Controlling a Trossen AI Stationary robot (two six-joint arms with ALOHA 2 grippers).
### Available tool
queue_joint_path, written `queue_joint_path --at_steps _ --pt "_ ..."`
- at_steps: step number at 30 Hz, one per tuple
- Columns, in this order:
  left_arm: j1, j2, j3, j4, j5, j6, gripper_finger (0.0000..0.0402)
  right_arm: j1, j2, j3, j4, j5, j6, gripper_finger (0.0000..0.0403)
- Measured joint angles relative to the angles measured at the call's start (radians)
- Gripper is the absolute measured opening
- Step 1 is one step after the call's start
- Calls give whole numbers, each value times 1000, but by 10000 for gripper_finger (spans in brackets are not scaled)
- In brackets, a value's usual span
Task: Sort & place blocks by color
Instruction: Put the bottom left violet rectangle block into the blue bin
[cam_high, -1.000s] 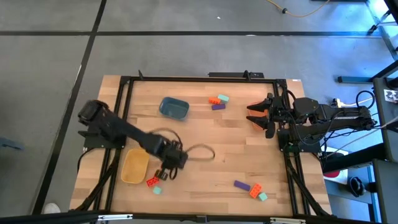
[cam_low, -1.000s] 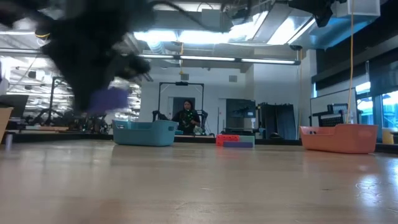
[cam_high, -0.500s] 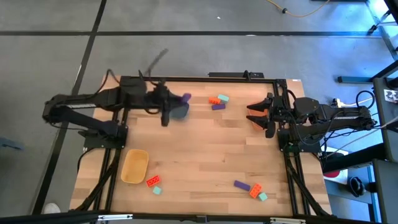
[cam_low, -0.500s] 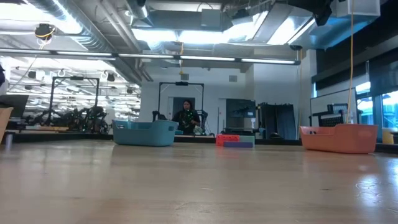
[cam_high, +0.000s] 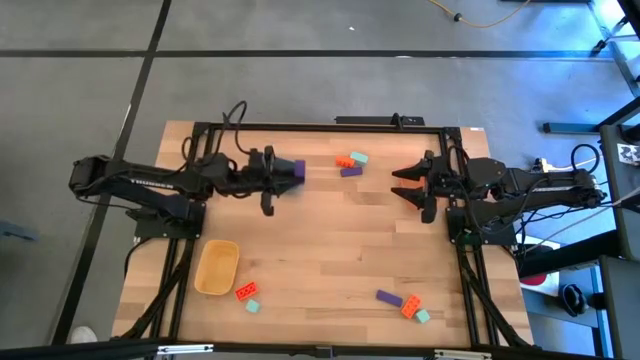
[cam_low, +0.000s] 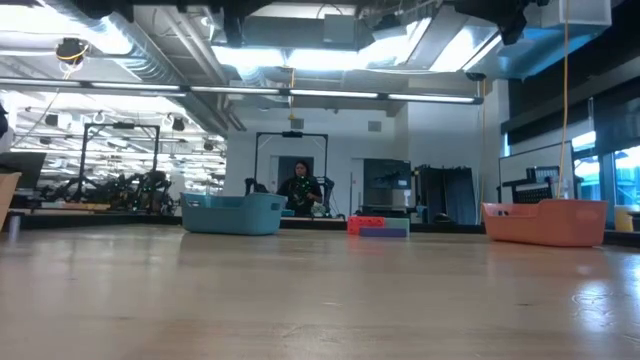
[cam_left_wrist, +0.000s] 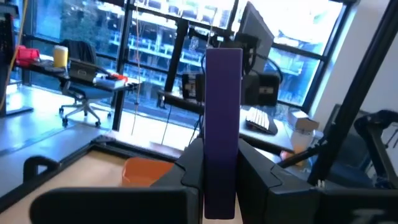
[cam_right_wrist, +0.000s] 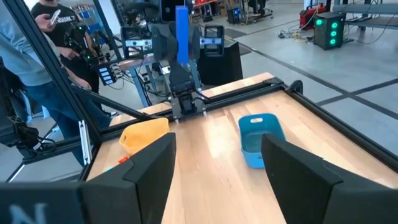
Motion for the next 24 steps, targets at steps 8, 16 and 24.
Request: queue_joint_path --at_steps 8,16,24 --pt "2 -1 0 -23 3 0 45 0 0 0 1 0 -1 239" --pt "42 -1 65 -163 9 0 45 0 0 0 2 0 -1 239" --pt "334 110 488 -1111 53 168 45 0 0 0 2 0 4 239"
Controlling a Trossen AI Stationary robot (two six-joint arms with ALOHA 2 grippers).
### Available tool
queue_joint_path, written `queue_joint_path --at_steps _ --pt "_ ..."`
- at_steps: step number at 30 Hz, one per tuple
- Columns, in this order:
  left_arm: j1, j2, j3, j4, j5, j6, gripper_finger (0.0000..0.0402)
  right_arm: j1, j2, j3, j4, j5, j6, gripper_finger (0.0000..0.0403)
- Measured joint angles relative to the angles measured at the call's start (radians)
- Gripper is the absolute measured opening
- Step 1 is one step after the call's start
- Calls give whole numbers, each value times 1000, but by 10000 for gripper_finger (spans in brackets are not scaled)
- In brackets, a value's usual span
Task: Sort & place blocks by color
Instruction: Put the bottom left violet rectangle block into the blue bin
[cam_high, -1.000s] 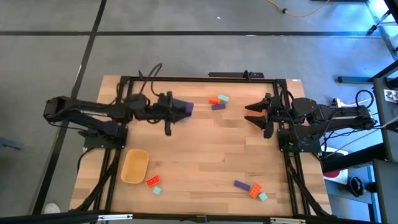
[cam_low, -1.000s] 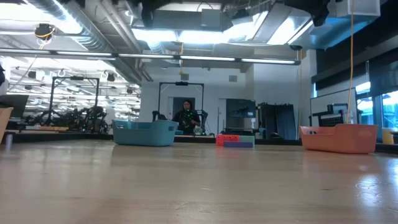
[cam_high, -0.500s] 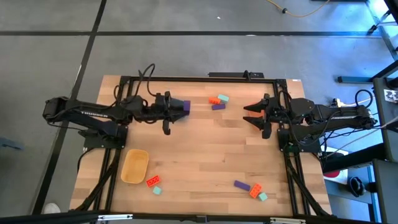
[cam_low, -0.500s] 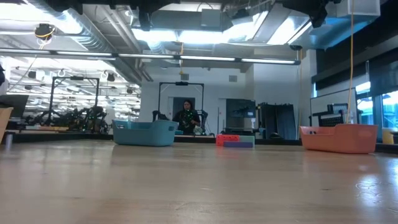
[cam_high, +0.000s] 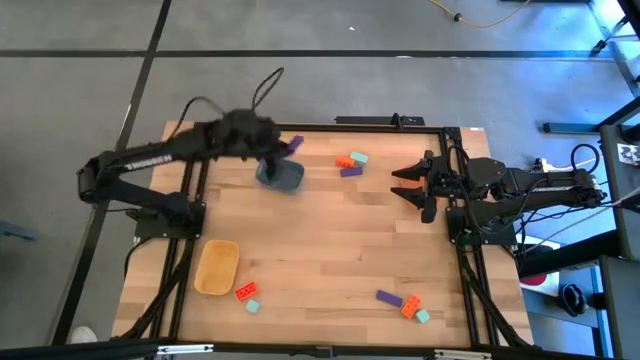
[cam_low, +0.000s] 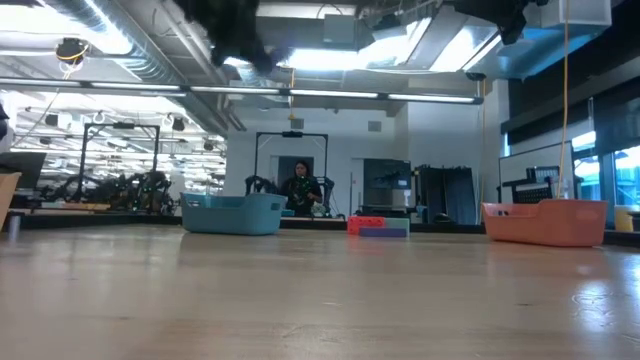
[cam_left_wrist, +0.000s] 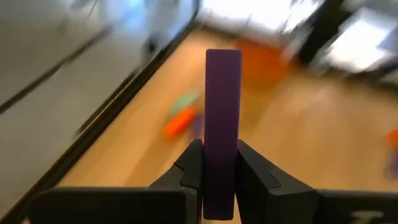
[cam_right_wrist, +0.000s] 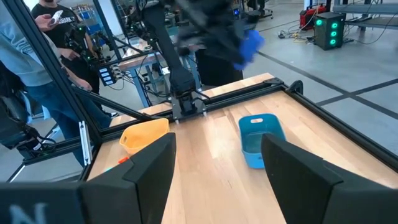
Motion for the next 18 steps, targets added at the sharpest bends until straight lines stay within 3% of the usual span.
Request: queue_joint_path --at_steps 3,6,14,18 --pt "83 70 52 -185 -2 81 45 0 0 0 0 0 0 239" --pt "126 136 23 -292 1 138 45 0 0 0 0 0 1 239" --pt "89 299 -152 -220 56 125 45 0 1 0 0 0 2 239" --pt "57 366 -169 -169 31 161 45 0 1 0 0 0 -1 239"
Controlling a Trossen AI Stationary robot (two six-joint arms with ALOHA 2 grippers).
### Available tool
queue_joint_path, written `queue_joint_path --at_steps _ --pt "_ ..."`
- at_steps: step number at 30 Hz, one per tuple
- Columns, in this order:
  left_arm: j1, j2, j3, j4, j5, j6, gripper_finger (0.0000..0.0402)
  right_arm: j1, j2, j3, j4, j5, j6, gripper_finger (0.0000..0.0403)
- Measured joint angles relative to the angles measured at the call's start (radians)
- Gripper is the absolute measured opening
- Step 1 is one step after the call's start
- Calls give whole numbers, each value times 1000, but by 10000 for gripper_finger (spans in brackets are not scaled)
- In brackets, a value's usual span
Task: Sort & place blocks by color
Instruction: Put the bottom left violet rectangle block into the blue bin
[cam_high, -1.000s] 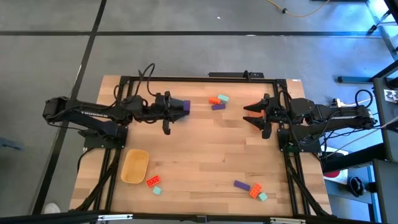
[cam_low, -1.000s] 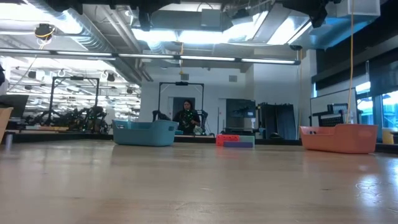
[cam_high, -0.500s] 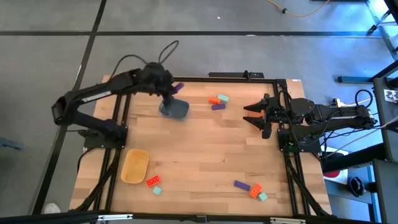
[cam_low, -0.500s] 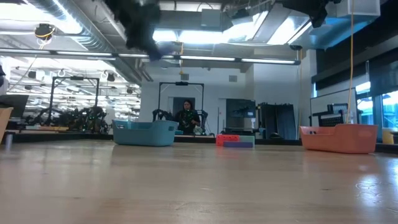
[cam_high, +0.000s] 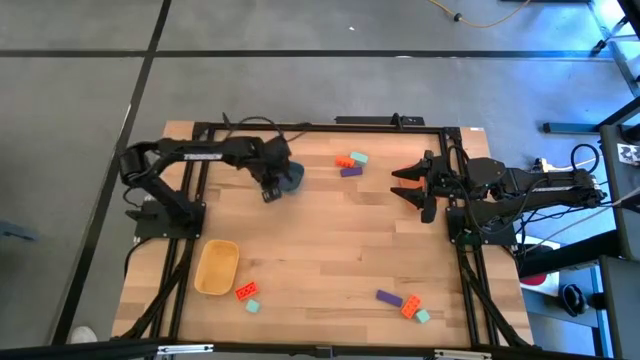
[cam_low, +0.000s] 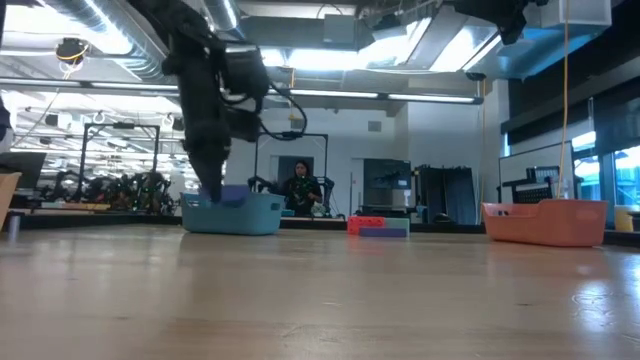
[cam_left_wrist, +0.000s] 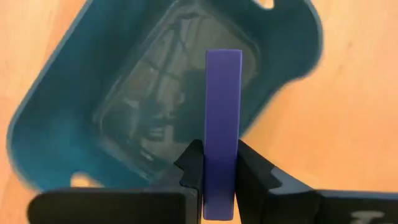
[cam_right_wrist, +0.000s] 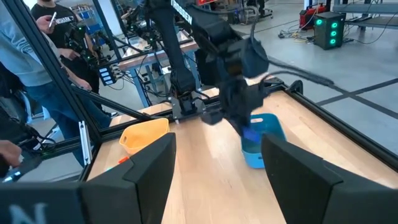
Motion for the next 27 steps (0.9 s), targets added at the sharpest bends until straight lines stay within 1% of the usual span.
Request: queue_joint_path --at_steps 6,13,20,27 --pt "9 72 0 81 -73 21 45 0 0 0 0 0 3 239" --pt "30 93 0 107 -89 59 46 0 0 0 0 0 3 239" --pt "30 93 0 107 -89 76 92 0 0 0 0 0 4 239" --pt "31 93 0 106 -89 100 129 0 0 0 0 0 4 239"
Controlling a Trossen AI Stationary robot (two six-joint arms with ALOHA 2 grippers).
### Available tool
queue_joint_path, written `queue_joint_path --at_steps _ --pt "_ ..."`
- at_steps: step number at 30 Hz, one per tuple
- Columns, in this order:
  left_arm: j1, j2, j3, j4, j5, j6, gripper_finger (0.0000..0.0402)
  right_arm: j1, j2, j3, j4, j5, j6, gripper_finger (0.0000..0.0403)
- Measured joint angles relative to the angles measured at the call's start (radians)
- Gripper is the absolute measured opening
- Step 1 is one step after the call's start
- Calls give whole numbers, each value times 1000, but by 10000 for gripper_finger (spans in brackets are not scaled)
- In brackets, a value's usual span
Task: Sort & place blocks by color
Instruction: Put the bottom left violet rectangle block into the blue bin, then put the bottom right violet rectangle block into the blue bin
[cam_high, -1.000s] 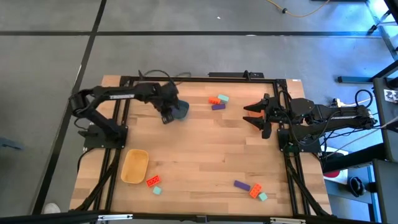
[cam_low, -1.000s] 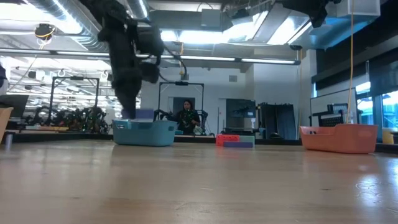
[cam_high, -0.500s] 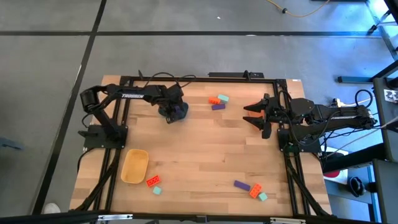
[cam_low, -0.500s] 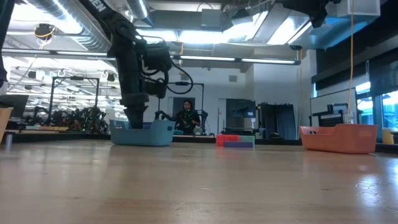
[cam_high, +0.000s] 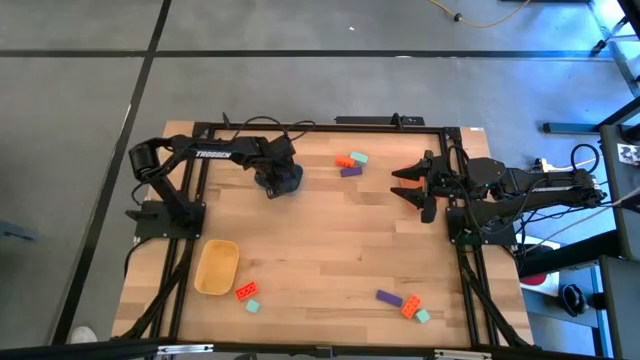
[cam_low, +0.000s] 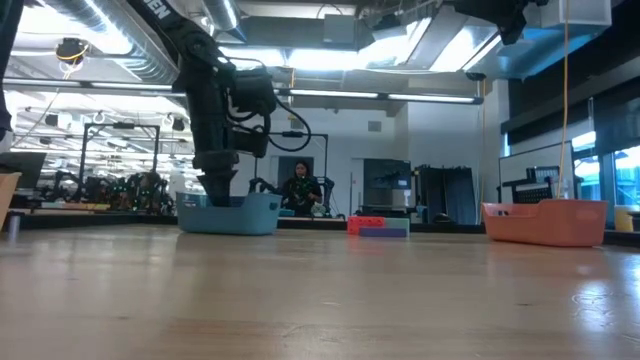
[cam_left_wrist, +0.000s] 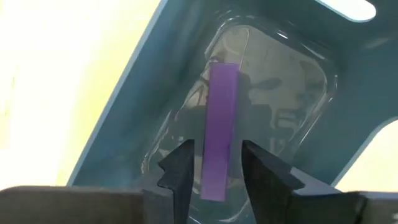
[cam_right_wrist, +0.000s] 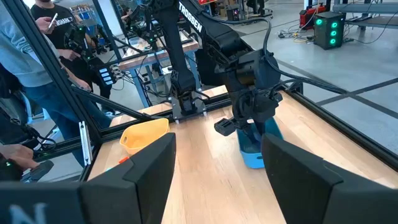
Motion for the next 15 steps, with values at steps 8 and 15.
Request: queue_joint_path --at_steps 8,15 --pt "0 -42 85 -89 0 -1 176 0 0 0 0 0 0 239" --pt "-3 -223 174 -132 75 -96 184 0 0 0 51 0 -26 239"
